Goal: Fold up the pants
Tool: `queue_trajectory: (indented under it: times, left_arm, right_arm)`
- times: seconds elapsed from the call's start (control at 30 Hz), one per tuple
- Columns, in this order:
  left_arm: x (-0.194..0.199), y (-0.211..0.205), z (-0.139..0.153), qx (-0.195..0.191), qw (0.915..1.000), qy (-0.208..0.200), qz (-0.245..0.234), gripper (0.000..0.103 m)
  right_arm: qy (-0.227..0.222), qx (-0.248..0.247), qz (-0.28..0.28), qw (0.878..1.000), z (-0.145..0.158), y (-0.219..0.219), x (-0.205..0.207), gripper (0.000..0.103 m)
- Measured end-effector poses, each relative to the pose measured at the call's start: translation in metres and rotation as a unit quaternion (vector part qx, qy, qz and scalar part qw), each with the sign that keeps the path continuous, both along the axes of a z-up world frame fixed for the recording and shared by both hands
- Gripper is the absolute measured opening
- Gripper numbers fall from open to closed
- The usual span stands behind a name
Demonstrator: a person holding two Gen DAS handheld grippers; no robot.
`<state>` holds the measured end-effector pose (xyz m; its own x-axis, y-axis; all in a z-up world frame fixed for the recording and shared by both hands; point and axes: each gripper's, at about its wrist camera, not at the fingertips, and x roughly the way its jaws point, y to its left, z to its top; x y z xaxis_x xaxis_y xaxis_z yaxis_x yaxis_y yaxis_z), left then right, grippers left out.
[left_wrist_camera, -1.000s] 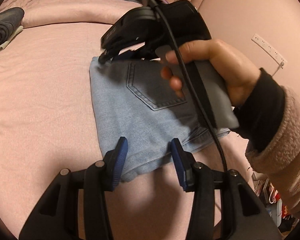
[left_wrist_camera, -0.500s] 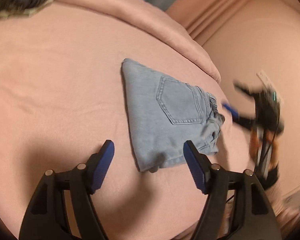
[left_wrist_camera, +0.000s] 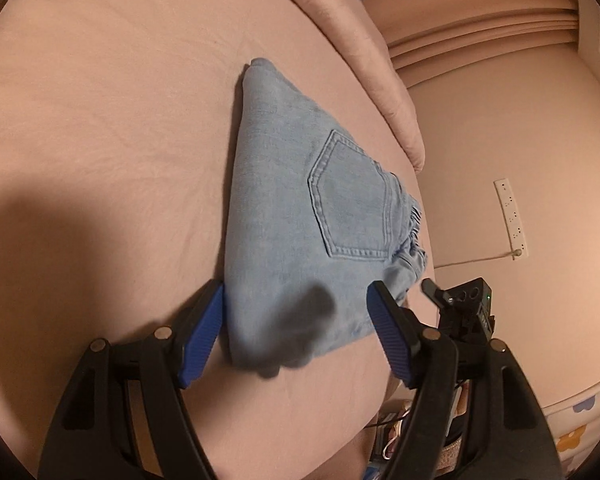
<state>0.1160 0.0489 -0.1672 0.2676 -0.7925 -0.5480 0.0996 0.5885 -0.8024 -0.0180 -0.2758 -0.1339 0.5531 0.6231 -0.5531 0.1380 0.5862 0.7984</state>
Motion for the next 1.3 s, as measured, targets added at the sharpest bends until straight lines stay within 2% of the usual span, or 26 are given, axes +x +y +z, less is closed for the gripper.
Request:
queue_trajectory:
  times: [0.1, 0.23, 0.43, 0.67, 0.77, 0.87, 0.97, 1.03, 1.07, 1.1, 1.13, 1.17, 1.2, 1.27, 1.3]
  left_arm:
    - [0.011, -0.008, -0.003, -0.001, 0.9999, 0.006, -0.010, 0.072]
    - [0.023, -0.012, -0.008, -0.011, 0.9996, 0.022, -0.017, 0.072]
    - [0.029, 0.004, -0.014, -0.060, 0.9971, 0.045, -0.007, 0.072]
    - [0.031, -0.002, -0.014, -0.056, 0.9974, 0.043, -0.015, 0.071]
    - [0.035, -0.008, -0.013, -0.047, 0.9977, 0.045, -0.016, 0.072]
    - [0.038, -0.012, -0.011, -0.033, 0.9982, 0.049, -0.014, 0.072]
    - [0.038, -0.022, -0.007, 0.000, 0.9991, 0.042, -0.012, 0.071]
    - [0.037, -0.026, -0.005, 0.016, 0.9993, 0.034, -0.011, 0.069]
    - [0.036, -0.027, -0.005, 0.024, 0.9992, 0.030, -0.010, 0.067]
    - [0.035, -0.027, -0.006, 0.035, 0.9990, 0.026, -0.009, 0.058]
    - [0.036, -0.027, -0.007, 0.044, 0.9987, 0.024, -0.007, 0.049]
    - [0.035, -0.025, -0.009, 0.050, 0.9984, 0.024, -0.005, 0.044]
    - [0.036, -0.022, -0.012, 0.051, 0.9983, 0.028, 0.001, 0.037]
    - [0.036, -0.018, -0.017, 0.042, 0.9983, 0.037, 0.012, 0.034]
    - [0.036, -0.017, -0.017, 0.043, 0.9983, 0.038, 0.015, 0.033]
  right_arm:
    - [0.006, -0.016, 0.008, 1.000, 0.003, 0.008, 0.016, 0.078]
    - [0.013, 0.003, 0.017, 1.000, -0.001, 0.009, 0.032, 0.078]
    - [0.012, 0.037, 0.024, 0.999, -0.004, 0.004, 0.026, 0.081]
    - [-0.002, 0.107, 0.030, 0.994, -0.012, -0.007, 0.015, 0.081]
    - [0.012, 0.111, 0.024, 0.993, -0.012, -0.005, 0.020, 0.085]
    - [0.024, 0.095, 0.020, 0.995, -0.008, 0.006, 0.034, 0.088]
    - [0.042, 0.055, 0.013, 0.997, -0.007, 0.021, 0.048, 0.088]
    - [0.037, 0.022, 0.018, 0.999, -0.002, 0.033, 0.054, 0.088]
    - [0.032, -0.004, 0.024, 0.999, 0.001, 0.042, 0.056, 0.087]
    - [0.028, -0.018, 0.025, 0.999, 0.002, 0.045, 0.056, 0.087]
    - [0.022, -0.037, 0.027, 0.999, 0.004, 0.049, 0.056, 0.082]
    - [0.019, -0.052, 0.026, 0.998, 0.004, 0.050, 0.055, 0.075]
    - [0.016, -0.067, 0.027, 0.997, 0.005, 0.052, 0.053, 0.073]
    - [0.008, -0.083, 0.027, 0.996, 0.006, 0.052, 0.051, 0.063]
    - [0.004, -0.100, 0.027, 0.995, 0.009, 0.055, 0.050, 0.062]
